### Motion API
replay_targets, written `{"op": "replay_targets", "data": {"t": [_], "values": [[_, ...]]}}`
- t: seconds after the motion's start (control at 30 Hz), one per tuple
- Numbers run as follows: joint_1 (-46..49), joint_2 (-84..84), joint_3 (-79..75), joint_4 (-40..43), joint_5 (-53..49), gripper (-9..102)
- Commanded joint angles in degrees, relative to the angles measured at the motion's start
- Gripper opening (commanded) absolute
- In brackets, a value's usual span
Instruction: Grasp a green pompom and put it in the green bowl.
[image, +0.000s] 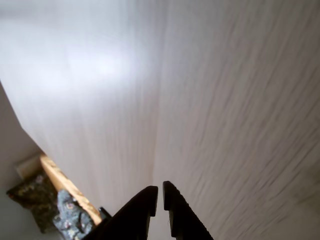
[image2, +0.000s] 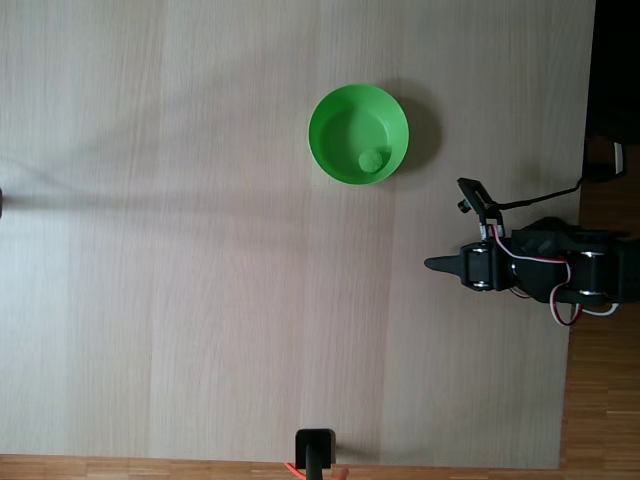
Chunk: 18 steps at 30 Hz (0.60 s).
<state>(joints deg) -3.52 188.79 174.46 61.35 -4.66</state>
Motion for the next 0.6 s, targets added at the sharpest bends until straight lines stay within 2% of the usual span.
{"op": "replay_targets", "data": {"t": [0.0, 0.57], "values": [[-0.4, 3.3, -0.1, 0.1, -0.3, 0], [-2.1, 3.3, 0.0, 0.1, -0.3, 0]]}}
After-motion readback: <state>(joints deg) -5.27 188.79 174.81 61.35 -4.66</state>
